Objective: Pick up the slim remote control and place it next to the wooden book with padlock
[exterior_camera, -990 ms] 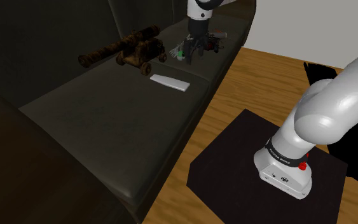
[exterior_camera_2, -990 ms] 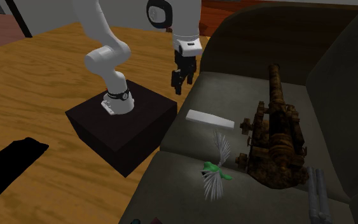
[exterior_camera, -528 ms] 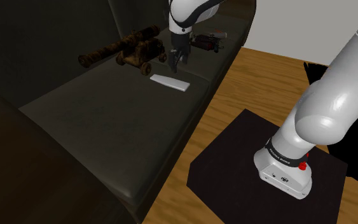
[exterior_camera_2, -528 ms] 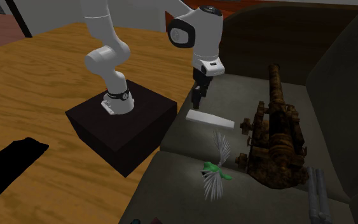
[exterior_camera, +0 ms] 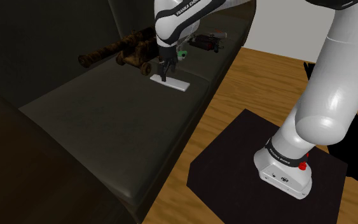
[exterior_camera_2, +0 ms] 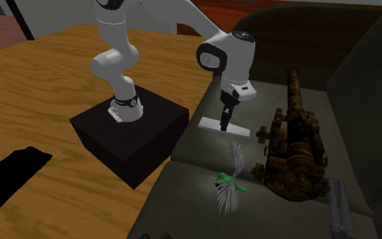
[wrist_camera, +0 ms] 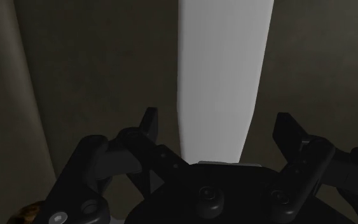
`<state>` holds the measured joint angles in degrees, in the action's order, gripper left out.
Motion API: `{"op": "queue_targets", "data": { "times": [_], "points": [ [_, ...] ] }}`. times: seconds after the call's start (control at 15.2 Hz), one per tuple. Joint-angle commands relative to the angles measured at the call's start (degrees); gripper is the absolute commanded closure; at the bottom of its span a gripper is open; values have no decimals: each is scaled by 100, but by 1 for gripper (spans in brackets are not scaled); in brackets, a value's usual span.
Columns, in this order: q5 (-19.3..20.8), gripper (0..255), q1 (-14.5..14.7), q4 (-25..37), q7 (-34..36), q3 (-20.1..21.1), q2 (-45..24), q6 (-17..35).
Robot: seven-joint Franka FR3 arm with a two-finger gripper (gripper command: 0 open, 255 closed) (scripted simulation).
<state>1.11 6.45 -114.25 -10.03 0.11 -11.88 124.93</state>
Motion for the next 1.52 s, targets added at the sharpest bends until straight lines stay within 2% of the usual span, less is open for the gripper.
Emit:
{"op": "queue_targets", "data": {
  "times": [0.0,0.26,0.73,0.79,1.45],
  "points": [
    [3,0,11,-67,14,8,-71,141],
    [7,0,9,-173,17,6,-212,387],
    [7,0,9,-171,17,6,-214,387],
    [7,255,9,-171,17,6,-214,387],
    [6,255,9,-147,15,6,-170,319]
  ]
}}
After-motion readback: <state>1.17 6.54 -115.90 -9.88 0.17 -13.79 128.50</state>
